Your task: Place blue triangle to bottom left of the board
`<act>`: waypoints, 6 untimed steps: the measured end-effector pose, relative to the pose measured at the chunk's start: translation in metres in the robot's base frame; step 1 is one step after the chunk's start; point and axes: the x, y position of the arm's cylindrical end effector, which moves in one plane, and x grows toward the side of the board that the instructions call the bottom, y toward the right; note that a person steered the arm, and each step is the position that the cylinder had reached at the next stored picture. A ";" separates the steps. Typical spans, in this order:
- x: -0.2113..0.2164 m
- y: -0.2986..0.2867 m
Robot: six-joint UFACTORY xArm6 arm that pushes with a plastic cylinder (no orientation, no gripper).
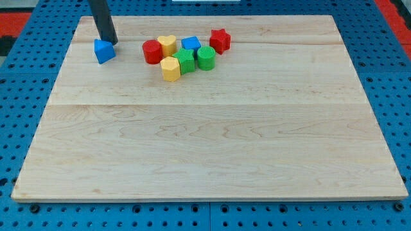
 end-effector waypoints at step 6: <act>0.175 -0.009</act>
